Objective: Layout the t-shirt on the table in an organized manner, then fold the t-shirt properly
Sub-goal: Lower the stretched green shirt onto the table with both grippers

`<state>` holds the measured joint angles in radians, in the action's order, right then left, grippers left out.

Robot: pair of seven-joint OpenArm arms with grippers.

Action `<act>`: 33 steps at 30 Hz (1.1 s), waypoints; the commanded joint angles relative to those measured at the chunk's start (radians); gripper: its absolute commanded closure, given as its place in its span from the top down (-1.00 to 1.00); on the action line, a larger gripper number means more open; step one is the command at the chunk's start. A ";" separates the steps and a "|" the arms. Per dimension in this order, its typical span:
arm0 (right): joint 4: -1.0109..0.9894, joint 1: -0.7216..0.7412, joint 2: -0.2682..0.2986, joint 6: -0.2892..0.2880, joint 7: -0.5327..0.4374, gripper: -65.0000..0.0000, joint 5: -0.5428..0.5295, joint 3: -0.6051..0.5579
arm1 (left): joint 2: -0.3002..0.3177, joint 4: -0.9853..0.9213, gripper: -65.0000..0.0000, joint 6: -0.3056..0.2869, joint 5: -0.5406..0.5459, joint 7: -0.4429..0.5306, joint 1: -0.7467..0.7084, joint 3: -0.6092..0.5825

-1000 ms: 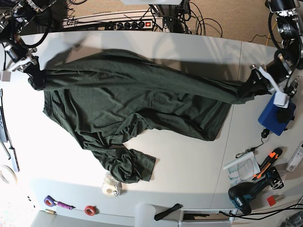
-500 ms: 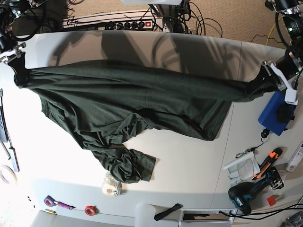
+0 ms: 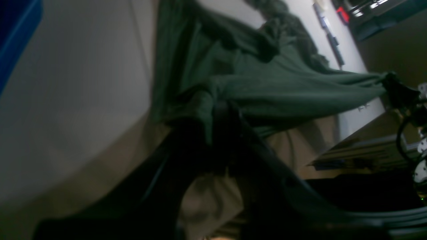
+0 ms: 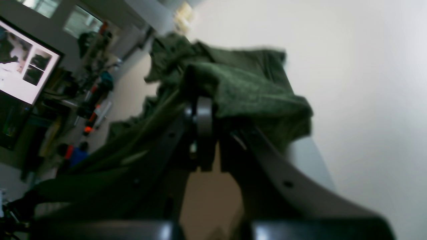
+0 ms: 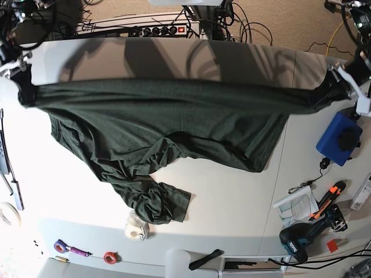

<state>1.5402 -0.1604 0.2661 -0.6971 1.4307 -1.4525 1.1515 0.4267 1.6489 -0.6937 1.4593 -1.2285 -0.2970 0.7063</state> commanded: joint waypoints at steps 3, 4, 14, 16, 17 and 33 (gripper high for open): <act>0.016 0.042 0.025 -0.001 -0.034 -1.00 0.016 -0.060 | 0.022 0.015 -1.00 -0.004 0.011 0.094 0.053 -0.063; 0.016 0.047 0.025 -0.001 -0.034 -1.00 0.068 -0.087 | 0.022 0.015 -1.00 -0.004 -0.033 0.124 0.066 -0.092; 0.016 0.047 0.025 -0.001 -0.130 -1.00 0.413 -0.202 | 0.023 0.008 -1.00 -0.004 -0.342 0.235 0.098 -0.238; 0.016 0.047 0.025 -0.001 -0.131 -1.00 0.433 -0.194 | 0.022 0.004 -1.00 -0.004 -0.368 0.235 0.097 -0.236; 0.016 0.046 0.025 -0.001 -0.130 -1.00 0.433 -0.190 | 0.023 0.003 -1.00 -0.004 -0.384 0.235 0.097 -0.236; 0.016 0.044 0.027 -0.001 -0.078 -0.46 0.445 -0.183 | 0.023 0.003 -0.22 0.021 -0.420 0.227 0.076 -0.236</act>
<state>1.5394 -0.1219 0.2680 -0.6971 1.3746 -0.9855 0.9630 0.4297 1.6379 -0.6670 1.0153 -1.0225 -0.2295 0.4614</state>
